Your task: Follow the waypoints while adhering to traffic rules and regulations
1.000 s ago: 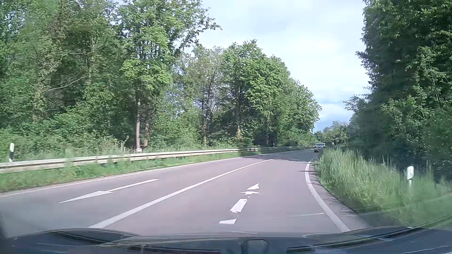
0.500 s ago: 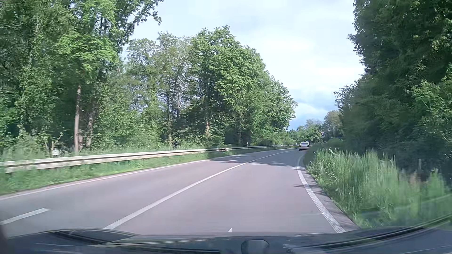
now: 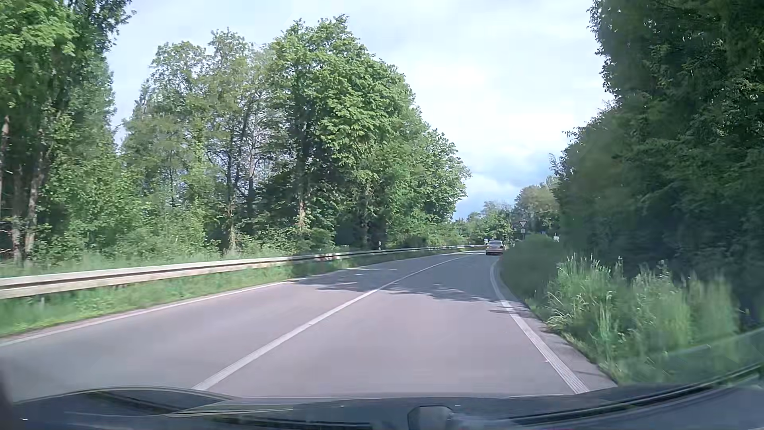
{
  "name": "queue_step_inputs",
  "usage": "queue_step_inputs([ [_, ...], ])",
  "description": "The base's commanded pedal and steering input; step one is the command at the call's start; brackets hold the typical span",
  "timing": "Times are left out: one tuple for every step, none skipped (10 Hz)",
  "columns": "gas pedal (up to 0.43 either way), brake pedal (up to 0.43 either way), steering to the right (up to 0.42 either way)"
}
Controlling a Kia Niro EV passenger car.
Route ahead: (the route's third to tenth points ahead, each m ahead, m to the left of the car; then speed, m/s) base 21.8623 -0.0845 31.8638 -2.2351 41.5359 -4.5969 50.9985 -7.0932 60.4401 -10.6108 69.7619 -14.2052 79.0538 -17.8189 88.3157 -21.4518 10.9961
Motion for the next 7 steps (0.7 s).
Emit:
queue_step_inputs([
  [0.169, 0.0, 0.056],
  [0.169, 0.0, 0.055],
  [0.169, 0.0, 0.05],
  [0.169, 0.0, 0.046],
  [0.169, 0.0, 0.042],
  [0.169, 0.0, 0.042],
  [0.169, 0.0, 0.042],
])
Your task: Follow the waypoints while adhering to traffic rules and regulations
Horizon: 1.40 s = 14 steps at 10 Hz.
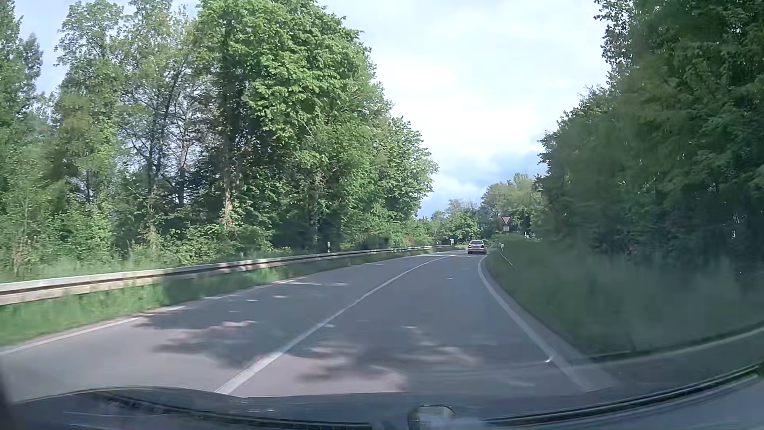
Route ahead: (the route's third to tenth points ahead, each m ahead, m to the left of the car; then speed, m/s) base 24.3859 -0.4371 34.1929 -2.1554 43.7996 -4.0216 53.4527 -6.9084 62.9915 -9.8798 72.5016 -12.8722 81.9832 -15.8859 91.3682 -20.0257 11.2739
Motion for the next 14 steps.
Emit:
queue_step_inputs([
  [0.169, 0.0, 0.041],
  [0.169, 0.0, 0.041],
  [0.169, 0.0, 0.041],
  [0.169, 0.0, 0.041],
  [0.169, 0.0, 0.04],
  [0.169, 0.0, 0.04],
  [0.157, 0.0, 0.04],
  [0.157, 0.0, 0.04],
  [0.157, 0.0, 0.041],
  [0.157, 0.0, 0.04],
  [0.157, 0.0, 0.04],
  [0.157, 0.0, 0.039],
  [0.157, 0.0, 0.038],
  [0.157, 0.0, 0.036],
])
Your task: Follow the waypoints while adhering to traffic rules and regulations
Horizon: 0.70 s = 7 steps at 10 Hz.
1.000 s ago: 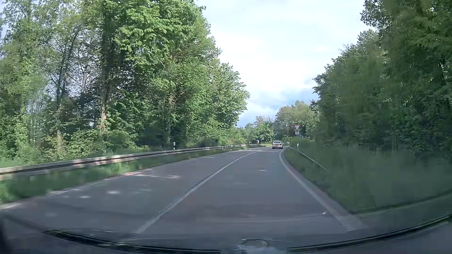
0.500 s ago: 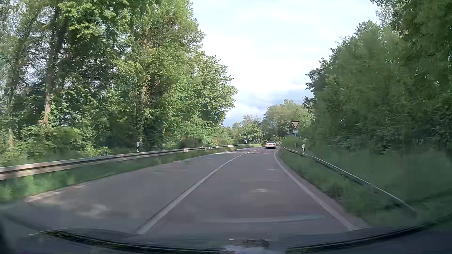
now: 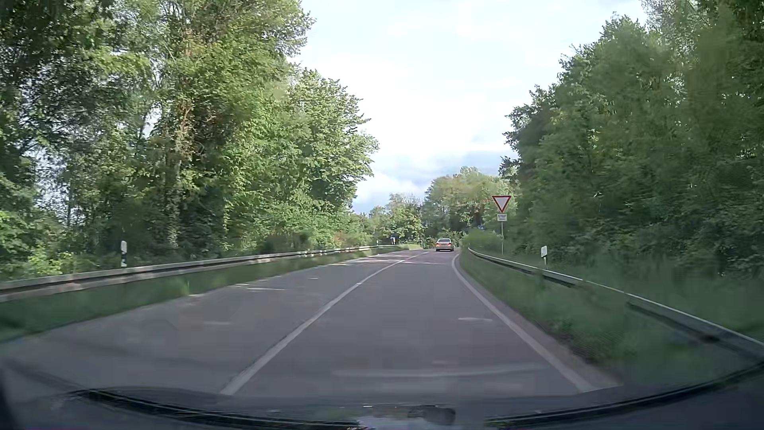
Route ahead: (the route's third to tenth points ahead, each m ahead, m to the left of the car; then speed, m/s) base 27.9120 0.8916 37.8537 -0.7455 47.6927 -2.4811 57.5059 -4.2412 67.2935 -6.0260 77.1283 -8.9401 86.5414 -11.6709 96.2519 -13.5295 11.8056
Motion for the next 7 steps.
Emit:
queue_step_inputs([
  [0.15, 0.0, 0.034],
  [0.15, 0.0, 0.034],
  [0.15, 0.0, 0.031],
  [0.15, 0.0, 0.026],
  [0.138, 0.0, 0.025],
  [0.138, 0.0, 0.024],
  [0.138, 0.0, 0.023],
])
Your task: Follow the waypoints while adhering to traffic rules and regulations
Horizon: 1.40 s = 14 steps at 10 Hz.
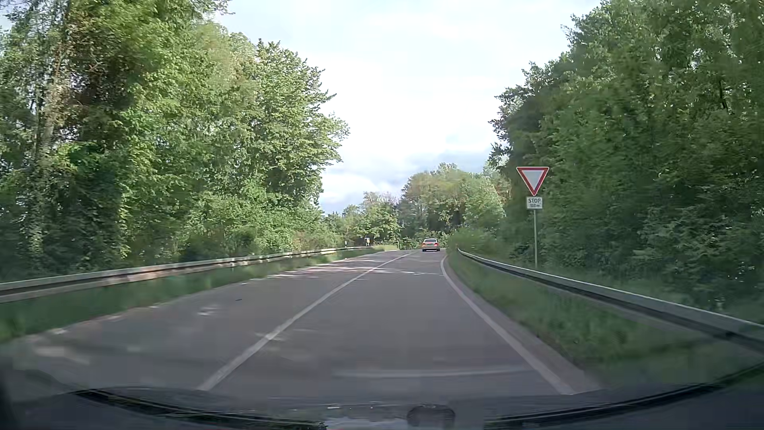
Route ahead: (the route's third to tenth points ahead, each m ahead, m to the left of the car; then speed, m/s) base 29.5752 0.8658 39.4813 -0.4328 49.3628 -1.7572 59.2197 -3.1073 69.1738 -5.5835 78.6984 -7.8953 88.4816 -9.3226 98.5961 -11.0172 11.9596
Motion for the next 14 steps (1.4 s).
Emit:
queue_step_inputs([
  [0.138, 0.0, 0.023],
  [0.138, 0.0, 0.022],
  [0.138, 0.0, 0.022],
  [0.138, 0.0, 0.021],
  [0.13, 0.0, 0.02],
  [0.13, 0.0, 0.018],
  [0.11, 0.0, 0.016],
  [0.098, 0.0, 0.014],
  [0.087, 0.0, 0.012],
  [0.087, 0.0, 0.01],
  [0.087, 0.0, 0.008],
  [0.087, 0.0, 0.007],
  [0.079, 0.0, 0.007],
  [0.079, 0.0, 0.007],
])
